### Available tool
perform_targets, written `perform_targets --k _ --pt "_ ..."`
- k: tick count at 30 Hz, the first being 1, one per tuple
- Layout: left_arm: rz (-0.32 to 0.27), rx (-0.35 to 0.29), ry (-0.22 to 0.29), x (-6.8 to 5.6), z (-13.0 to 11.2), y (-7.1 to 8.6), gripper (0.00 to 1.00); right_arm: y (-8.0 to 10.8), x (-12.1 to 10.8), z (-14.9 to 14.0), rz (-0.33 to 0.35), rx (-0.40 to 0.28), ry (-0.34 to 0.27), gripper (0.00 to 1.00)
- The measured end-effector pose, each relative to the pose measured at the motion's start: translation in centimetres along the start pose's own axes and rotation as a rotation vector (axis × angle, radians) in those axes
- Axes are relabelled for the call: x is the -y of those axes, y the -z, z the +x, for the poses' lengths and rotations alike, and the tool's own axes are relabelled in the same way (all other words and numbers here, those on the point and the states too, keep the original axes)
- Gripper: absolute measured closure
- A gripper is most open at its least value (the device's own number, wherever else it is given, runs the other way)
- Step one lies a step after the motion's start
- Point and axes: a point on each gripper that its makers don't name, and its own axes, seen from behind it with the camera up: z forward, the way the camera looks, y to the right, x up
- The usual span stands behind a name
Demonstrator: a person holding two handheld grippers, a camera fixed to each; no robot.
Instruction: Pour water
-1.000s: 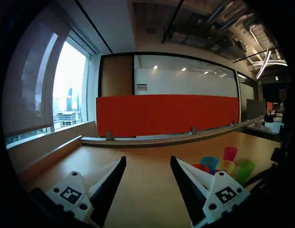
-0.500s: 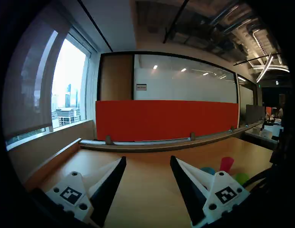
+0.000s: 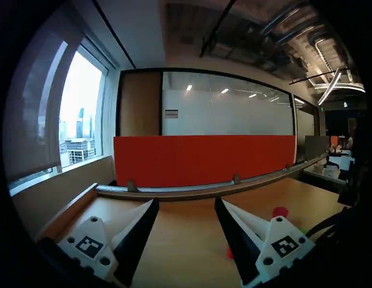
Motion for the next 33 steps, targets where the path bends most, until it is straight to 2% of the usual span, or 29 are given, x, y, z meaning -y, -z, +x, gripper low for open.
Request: perform_targets --k 9,13,18,23,29,33 --pt "-0.046 -0.004 0.011 -0.8 0.8 -0.7 0.15 -0.4 0.3 -0.2 0.041 0.012 -0.028 0.01" --pt "-0.084 0.001 -0.002 -1.4 1.0 -0.7 0.15 -0.3 1.0 -0.1 0.095 0.014 -0.021 0.00" --pt "-0.160 0.016 -0.017 -2.6 0.9 -0.7 0.15 0.0 2.5 0.1 0.179 0.017 -0.009 0.01" --pt "-0.234 0.032 -0.003 -3.9 0.9 -0.7 0.15 0.4 4.4 0.2 0.269 0.035 0.011 0.01" --pt "-0.296 0.033 0.023 -4.8 1.2 -0.6 0.15 0.7 6.3 1.0 0.347 0.039 0.032 0.01" --pt "-0.333 0.024 0.020 -5.3 1.6 -0.6 0.15 1.0 7.3 1.4 0.395 0.040 0.031 0.01"
